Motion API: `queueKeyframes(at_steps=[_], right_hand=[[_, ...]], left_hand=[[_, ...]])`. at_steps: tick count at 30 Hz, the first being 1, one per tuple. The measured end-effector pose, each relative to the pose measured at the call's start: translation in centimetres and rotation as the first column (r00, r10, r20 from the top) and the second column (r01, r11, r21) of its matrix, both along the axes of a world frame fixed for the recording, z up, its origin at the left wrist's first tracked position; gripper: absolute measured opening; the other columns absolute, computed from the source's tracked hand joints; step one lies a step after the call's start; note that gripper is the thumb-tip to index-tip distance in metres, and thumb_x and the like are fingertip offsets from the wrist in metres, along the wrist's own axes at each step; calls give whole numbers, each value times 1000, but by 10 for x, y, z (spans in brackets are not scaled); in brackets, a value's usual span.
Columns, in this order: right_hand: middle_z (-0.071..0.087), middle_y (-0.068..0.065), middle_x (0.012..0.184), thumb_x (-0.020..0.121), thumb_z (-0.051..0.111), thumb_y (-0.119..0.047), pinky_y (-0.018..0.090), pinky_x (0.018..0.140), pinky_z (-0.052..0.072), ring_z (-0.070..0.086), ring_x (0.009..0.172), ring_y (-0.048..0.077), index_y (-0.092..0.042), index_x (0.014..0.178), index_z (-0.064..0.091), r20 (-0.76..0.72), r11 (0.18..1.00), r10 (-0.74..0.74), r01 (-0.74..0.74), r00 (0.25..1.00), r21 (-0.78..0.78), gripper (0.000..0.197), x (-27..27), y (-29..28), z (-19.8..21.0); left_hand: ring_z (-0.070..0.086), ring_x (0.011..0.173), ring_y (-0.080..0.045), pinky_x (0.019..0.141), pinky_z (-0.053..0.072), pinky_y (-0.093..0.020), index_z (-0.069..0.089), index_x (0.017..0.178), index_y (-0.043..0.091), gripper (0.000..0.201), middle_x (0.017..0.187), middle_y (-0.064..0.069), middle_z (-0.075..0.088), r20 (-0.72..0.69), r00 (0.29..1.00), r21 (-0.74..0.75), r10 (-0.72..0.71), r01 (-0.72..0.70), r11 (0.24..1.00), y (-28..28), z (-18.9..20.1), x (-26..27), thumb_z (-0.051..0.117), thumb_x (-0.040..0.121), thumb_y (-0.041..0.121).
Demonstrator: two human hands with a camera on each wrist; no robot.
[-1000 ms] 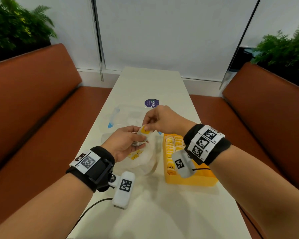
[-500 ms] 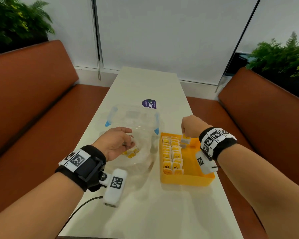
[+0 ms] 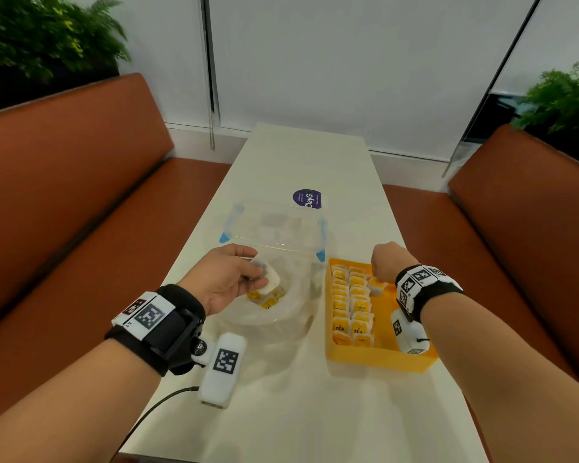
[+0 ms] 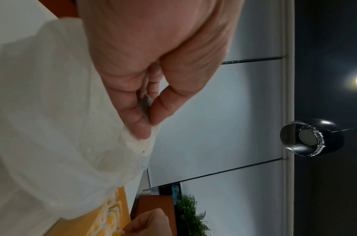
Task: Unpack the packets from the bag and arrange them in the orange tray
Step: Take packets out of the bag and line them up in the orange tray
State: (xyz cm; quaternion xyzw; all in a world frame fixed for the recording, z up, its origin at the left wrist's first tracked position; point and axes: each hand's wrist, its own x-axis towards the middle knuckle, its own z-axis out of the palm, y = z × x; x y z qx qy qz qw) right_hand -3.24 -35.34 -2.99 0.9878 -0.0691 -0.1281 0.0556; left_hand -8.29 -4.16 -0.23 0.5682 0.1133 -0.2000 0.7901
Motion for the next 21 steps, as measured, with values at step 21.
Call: queueKeyframes(at_steps=[21], right_hand=[[69, 5, 85, 81, 72, -15, 21, 69, 50, 64, 68, 12, -9, 95, 66, 285, 671, 244, -374, 927, 641, 17, -46, 105, 76]], left_hand=[[65, 64, -20, 56, 56, -27, 57, 96, 8, 14, 86, -14, 67, 81, 995, 91, -56, 48, 995, -17, 10, -3, 62, 88, -2]])
